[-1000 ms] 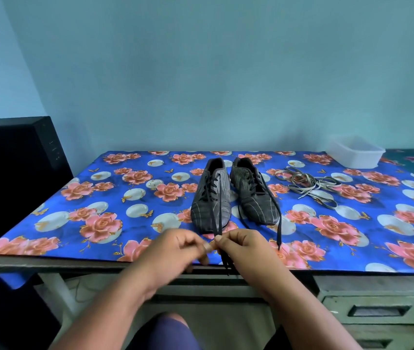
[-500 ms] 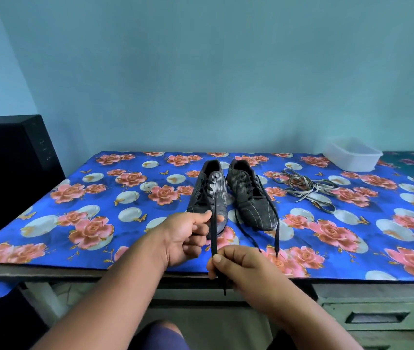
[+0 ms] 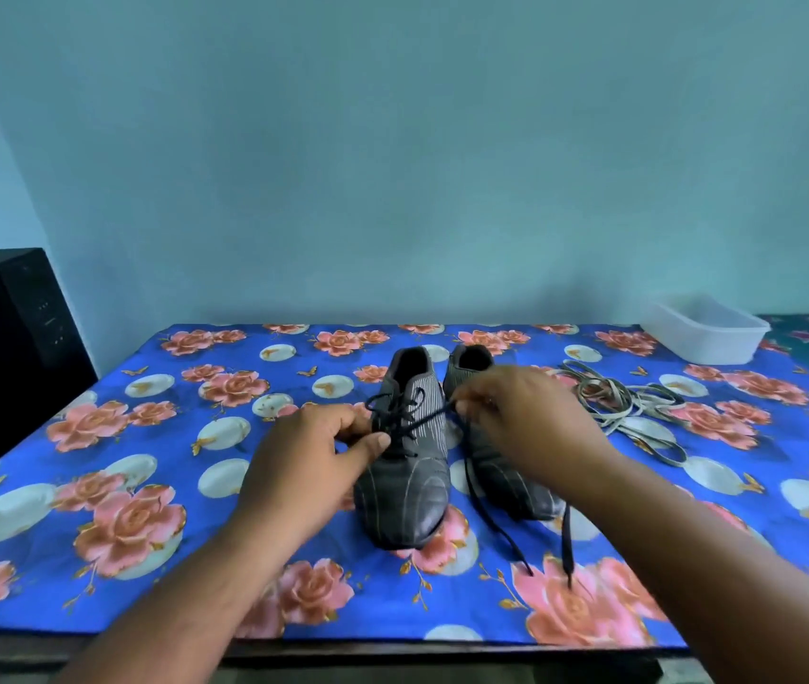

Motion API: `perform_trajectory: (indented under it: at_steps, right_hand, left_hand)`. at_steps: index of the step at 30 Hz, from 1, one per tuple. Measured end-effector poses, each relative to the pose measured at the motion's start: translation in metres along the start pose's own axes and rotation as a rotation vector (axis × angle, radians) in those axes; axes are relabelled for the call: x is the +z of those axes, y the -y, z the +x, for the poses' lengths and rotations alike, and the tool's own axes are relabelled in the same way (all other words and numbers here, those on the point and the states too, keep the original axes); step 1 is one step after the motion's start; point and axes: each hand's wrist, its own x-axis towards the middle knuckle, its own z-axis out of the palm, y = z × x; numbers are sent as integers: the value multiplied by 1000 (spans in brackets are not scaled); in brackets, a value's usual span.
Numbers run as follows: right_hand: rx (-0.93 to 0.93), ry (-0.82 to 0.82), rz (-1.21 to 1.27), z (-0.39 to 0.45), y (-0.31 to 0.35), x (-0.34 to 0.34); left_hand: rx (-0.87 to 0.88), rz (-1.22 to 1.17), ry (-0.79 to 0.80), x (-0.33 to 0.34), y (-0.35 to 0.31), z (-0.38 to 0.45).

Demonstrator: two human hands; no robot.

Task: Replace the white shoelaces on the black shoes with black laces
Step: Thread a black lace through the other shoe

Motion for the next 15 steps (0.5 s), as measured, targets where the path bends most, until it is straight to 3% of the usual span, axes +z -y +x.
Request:
perform_trajectory:
  at_steps: [5,8,11,15]
  right_hand:
    - [-25,-225,-39,76,-5,25]
    - [27,-200,-20,103,-6,41]
    - [87,-77,21,117,-5,55]
    - [97,-13,-80,117,-7,68]
  left_hand:
    - [198,208,-208,16,8,43]
    - [235,262,-248,32,15,76]
    - [107,173,-208,46,14,106]
    - [-69,161,-21,62,13,136]
